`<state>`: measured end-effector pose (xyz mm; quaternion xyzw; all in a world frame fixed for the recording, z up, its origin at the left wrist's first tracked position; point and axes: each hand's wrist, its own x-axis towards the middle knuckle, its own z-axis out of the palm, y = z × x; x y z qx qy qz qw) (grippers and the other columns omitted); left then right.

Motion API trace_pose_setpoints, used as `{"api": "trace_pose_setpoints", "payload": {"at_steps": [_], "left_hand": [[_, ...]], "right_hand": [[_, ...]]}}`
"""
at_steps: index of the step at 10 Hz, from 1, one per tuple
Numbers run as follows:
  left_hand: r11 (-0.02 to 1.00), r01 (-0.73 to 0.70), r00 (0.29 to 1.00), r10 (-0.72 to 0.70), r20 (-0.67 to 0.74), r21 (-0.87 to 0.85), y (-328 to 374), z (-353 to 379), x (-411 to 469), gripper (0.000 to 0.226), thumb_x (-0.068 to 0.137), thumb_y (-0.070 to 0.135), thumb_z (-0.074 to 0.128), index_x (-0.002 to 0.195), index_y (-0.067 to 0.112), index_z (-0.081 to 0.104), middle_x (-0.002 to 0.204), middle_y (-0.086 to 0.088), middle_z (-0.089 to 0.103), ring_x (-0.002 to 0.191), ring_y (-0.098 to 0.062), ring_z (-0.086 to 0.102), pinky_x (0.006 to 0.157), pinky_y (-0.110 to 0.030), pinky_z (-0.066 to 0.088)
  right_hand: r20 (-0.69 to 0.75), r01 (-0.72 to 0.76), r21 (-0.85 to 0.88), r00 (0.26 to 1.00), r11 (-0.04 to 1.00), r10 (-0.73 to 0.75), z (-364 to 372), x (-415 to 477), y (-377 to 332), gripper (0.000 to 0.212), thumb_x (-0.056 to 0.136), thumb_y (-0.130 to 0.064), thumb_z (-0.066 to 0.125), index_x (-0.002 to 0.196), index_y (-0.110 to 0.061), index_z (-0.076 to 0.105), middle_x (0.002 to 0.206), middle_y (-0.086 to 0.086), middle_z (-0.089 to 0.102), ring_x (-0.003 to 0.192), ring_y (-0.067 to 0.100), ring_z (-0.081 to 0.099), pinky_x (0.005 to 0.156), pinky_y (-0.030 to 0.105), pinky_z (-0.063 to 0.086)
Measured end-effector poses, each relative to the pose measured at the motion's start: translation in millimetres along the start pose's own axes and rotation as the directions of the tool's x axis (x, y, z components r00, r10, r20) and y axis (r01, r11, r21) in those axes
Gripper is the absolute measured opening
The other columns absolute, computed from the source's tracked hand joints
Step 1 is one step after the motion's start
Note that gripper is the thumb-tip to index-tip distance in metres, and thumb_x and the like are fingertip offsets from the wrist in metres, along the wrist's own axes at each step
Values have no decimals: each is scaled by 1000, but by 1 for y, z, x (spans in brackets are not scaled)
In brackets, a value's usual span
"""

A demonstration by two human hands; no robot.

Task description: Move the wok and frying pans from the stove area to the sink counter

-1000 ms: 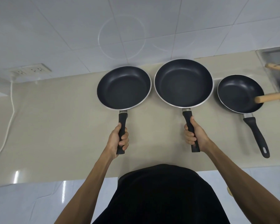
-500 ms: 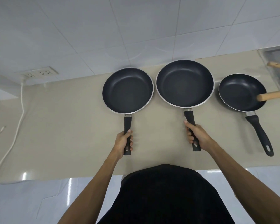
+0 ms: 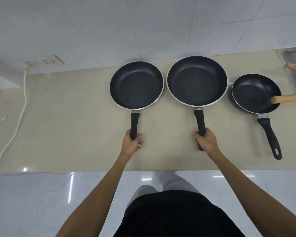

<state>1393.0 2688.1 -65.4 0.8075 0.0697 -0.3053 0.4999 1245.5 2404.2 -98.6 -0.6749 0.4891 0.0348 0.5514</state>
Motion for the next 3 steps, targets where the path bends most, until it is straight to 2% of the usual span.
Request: {"api": "trace_pose_setpoints", "payload": {"at_steps": [1,2,3], "left_hand": [[999,-38,999,38,6,12,-12,-3,-12,31,96,5,56,126,10,48,112,-8,64,90,-29,67,68,-37,56],[979,-109,994,109,11,174,-20,-7,-32,48,93,1,55,138,8,41,120,-9,61,102,-29,61,82,-40,54],[930,-185,983,174,64,317,-27,-16,-45,59,90,4,59,144,5,34,121,-12,57,105,-28,57,85,-30,46]], "right_hand": [[-49,56,-172,997,984,-65,0,-12,3,27,89,-27,68,101,-7,55,77,13,65,62,32,64,57,38,54],[-61,103,-315,990,943,-128,-2,-33,11,24,88,-23,65,100,-8,52,84,9,61,78,35,63,61,33,43],[-38,187,-307,977,933,-209,-7,-56,19,24,86,-21,68,100,-8,53,87,8,61,87,36,65,61,31,40]]}}
